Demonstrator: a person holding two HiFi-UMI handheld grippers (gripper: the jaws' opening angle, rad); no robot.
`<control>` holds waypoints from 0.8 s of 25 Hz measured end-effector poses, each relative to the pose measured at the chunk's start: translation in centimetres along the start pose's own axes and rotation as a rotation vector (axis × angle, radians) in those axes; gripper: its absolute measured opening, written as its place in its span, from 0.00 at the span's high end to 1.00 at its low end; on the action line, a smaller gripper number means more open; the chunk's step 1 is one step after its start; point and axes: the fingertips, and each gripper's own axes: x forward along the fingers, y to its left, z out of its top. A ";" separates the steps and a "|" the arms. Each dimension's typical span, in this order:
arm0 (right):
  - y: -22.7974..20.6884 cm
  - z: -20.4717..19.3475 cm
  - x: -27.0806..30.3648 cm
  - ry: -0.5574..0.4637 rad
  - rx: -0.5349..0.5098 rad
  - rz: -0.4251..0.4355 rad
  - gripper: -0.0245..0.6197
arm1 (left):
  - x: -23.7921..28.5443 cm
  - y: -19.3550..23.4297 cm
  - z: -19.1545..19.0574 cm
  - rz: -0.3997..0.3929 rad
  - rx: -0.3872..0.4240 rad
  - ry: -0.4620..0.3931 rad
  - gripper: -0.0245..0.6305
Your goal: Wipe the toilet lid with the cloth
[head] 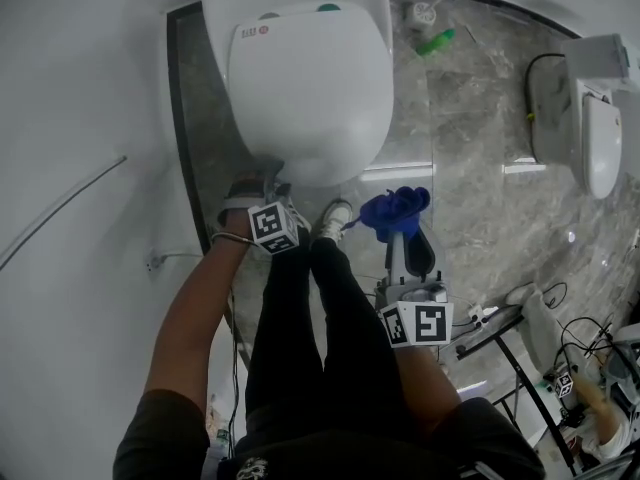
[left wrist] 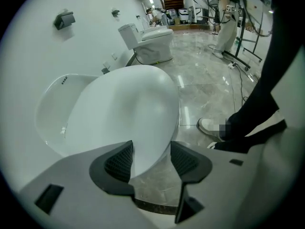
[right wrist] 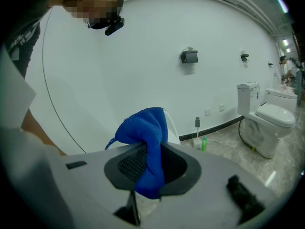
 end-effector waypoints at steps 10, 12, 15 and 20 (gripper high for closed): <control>0.6 0.7 2.5 0.016 -0.014 0.056 0.85 | -4.9 0.7 1.6 -0.070 -0.390 -0.068 0.60; 1.1 0.7 4.1 0.027 -0.014 0.072 0.85 | -6.5 2.0 1.9 -0.074 -0.571 -0.134 0.60; 2.2 0.4 6.8 0.047 -0.027 0.094 0.85 | -8.5 4.5 1.7 -0.047 -0.820 -0.244 0.66; 4.4 0.1 12.3 0.097 -0.088 0.139 0.85 | -10.7 11.0 -0.3 0.061 -1.016 -0.342 0.94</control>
